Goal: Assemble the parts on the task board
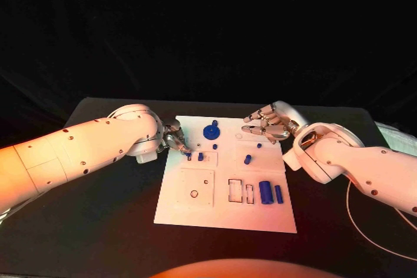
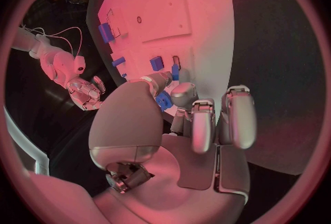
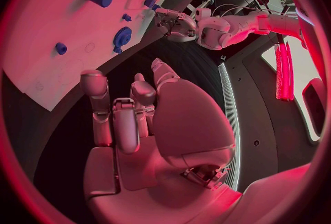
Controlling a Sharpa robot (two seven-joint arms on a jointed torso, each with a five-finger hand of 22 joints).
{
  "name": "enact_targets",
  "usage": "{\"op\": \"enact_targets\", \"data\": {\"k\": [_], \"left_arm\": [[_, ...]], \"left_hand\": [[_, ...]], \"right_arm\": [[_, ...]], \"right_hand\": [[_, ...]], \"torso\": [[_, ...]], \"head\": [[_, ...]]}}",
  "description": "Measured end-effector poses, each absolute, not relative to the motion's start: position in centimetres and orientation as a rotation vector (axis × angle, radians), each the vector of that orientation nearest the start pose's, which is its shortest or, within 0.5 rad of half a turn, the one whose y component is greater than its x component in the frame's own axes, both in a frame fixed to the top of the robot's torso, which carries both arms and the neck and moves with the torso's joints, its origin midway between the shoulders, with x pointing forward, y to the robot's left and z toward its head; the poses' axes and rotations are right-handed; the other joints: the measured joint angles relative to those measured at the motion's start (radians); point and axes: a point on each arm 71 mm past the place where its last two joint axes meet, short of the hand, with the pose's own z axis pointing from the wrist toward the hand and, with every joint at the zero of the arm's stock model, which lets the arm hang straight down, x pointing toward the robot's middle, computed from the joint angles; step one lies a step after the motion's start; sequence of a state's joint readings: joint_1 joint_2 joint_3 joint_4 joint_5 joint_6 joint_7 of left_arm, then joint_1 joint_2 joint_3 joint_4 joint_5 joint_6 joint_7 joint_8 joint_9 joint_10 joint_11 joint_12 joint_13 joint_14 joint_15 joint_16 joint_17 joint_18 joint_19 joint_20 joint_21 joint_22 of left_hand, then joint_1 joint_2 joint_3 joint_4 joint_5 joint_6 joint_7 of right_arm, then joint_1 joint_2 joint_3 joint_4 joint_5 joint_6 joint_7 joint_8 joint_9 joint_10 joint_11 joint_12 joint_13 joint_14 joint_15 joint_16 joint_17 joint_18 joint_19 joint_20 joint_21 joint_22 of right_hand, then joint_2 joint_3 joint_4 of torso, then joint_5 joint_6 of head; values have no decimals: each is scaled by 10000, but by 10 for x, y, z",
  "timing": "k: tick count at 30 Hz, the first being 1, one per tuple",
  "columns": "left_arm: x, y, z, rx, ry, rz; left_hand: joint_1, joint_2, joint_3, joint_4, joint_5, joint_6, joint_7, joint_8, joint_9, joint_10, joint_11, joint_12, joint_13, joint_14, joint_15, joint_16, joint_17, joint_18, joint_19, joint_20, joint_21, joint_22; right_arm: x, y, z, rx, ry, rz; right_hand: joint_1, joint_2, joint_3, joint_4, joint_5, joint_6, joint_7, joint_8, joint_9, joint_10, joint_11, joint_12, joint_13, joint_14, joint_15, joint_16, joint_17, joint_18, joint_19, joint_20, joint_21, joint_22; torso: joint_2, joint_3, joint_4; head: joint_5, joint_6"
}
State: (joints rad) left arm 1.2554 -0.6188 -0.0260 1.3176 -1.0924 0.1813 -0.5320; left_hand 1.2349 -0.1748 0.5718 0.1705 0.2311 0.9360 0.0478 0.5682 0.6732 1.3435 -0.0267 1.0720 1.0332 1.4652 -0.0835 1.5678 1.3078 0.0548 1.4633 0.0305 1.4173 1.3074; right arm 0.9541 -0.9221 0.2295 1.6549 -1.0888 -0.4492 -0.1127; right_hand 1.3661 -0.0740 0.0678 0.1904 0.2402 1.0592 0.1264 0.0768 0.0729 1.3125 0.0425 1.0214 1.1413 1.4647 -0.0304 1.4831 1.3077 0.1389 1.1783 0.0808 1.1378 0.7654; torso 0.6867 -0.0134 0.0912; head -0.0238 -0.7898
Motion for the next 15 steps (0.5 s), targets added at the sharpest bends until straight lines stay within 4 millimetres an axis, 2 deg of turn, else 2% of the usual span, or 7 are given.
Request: {"op": "enact_targets", "data": {"k": [15], "left_arm": [[518, 159, -210, -827, 23454, -3572]], "left_hand": [[2, 2, 25, -25, 31, 0, 2, -40, -16, 0, 0, 0, -9, 0, 0, 0, -1, -1, 0, 0, 0, -1]], "right_arm": [[459, -219, -187, 4305, 16136, 8996]], "right_hand": [[0, 0, 0, 0, 0, 0, 0, 0, 0, 0, 0, 0, 0, 0, 0, 0, -2, -1, 0, 0, 0, 0]], "torso": [[-4, 1, -4]], "head": [[11, -40]]}}
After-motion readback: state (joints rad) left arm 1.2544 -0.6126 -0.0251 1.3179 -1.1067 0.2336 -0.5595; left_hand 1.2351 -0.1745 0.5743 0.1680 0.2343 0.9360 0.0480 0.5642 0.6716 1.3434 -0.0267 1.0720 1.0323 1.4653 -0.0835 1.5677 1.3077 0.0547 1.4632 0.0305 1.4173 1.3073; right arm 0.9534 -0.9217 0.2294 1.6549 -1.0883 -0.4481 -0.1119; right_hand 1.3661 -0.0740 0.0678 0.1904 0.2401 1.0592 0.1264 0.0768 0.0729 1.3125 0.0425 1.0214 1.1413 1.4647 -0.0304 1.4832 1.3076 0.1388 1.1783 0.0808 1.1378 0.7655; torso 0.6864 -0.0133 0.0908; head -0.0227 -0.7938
